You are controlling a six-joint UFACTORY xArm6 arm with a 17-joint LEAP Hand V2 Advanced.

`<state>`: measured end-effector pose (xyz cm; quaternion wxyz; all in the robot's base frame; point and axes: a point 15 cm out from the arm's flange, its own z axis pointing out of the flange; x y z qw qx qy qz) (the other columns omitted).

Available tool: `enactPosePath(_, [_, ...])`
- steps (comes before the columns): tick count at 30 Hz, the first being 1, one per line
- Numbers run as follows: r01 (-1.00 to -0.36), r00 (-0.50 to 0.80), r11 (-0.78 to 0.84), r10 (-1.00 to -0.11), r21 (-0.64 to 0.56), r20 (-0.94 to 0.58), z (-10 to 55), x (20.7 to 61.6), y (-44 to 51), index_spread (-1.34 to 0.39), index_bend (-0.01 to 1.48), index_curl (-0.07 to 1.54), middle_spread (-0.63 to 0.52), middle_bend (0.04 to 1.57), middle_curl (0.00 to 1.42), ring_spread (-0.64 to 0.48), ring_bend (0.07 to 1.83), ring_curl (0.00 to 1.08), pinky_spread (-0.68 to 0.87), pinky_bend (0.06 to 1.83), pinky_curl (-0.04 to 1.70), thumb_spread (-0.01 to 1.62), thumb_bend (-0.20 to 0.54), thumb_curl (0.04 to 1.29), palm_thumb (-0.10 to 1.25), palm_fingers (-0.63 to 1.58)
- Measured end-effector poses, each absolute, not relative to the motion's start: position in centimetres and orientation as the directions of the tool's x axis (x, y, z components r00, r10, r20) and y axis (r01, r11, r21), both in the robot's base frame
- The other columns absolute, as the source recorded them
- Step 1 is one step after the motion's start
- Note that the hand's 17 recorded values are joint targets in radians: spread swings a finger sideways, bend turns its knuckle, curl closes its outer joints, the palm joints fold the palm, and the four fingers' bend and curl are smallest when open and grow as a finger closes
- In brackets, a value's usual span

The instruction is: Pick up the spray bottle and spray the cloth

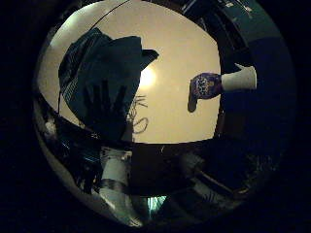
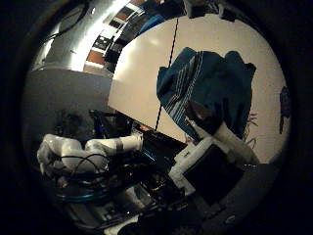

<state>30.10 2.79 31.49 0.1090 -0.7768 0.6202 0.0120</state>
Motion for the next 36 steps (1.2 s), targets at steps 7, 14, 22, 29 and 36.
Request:
enactPosePath(7, [-0.977,0.138,-0.11,-0.979,-0.182,-0.149,33.1,29.9,-0.3,-0.34,0.15,0.29,0.03,0.3,0.36,0.17,0.38,0.21,0.38,0.45,0.22,1.02,-0.017,0.35,0.87,0.23])
enactPosePath(14, [-0.959,-0.092,0.13,-0.983,-0.25,-0.157,35.8,28.6,-8.1,-0.36,0.17,0.3,0.0,0.29,0.35,0.15,0.35,0.21,0.37,0.43,0.23,0.99,-0.021,0.36,0.89,0.24])
enactPosePath(22, [-0.928,-0.191,0.235,-0.966,-0.288,-0.173,37.2,26.0,-14.3,-0.37,0.17,0.31,0.0,0.28,0.35,0.14,0.31,0.21,0.37,0.39,0.23,0.98,-0.022,0.37,0.89,0.28])
enactPosePath(29, [-0.894,-0.294,0.341,-0.936,-0.291,-0.193,37.3,23.6,-18.9,-0.37,0.17,0.3,0.0,0.26,0.35,0.14,0.29,0.22,0.38,0.38,0.24,0.98,-0.022,0.37,0.88,0.3])
enactPosePath(36, [-0.806,-0.405,0.514,-0.84,-0.293,-0.361,35.3,22.9,-23.0,-0.34,0.16,0.3,0.0,0.28,0.35,0.15,0.3,0.22,0.36,0.38,0.24,0.99,-0.022,0.38,0.88,0.32])
